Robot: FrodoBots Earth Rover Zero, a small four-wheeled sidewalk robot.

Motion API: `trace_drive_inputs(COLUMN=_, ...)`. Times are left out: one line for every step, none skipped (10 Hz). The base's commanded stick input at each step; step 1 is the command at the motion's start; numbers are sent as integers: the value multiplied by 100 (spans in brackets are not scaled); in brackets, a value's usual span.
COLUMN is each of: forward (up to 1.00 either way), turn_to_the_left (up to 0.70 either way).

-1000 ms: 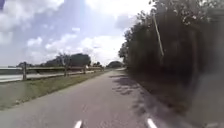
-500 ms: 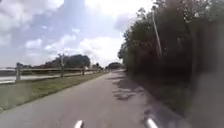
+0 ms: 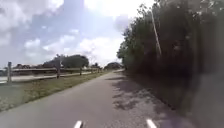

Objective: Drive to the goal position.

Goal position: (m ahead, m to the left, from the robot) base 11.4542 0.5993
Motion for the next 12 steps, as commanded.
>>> trace_drive_inputs(forward=85, turn_to_the_left=0)
trace_drive_inputs(forward=85, turn_to_the_left=0)
trace_drive_inputs(forward=85, turn_to_the_left=0)
trace_drive_inputs(forward=85, turn_to_the_left=0)
trace_drive_inputs(forward=85, turn_to_the_left=0)
trace_drive_inputs(forward=85, turn_to_the_left=0)
trace_drive_inputs(forward=85, turn_to_the_left=0)
trace_drive_inputs(forward=85, turn_to_the_left=0)
trace_drive_inputs(forward=85, turn_to_the_left=0)
trace_drive_inputs(forward=85, turn_to_the_left=0)
trace_drive_inputs(forward=85, turn_to_the_left=0)
trace_drive_inputs(forward=85, turn_to_the_left=0)
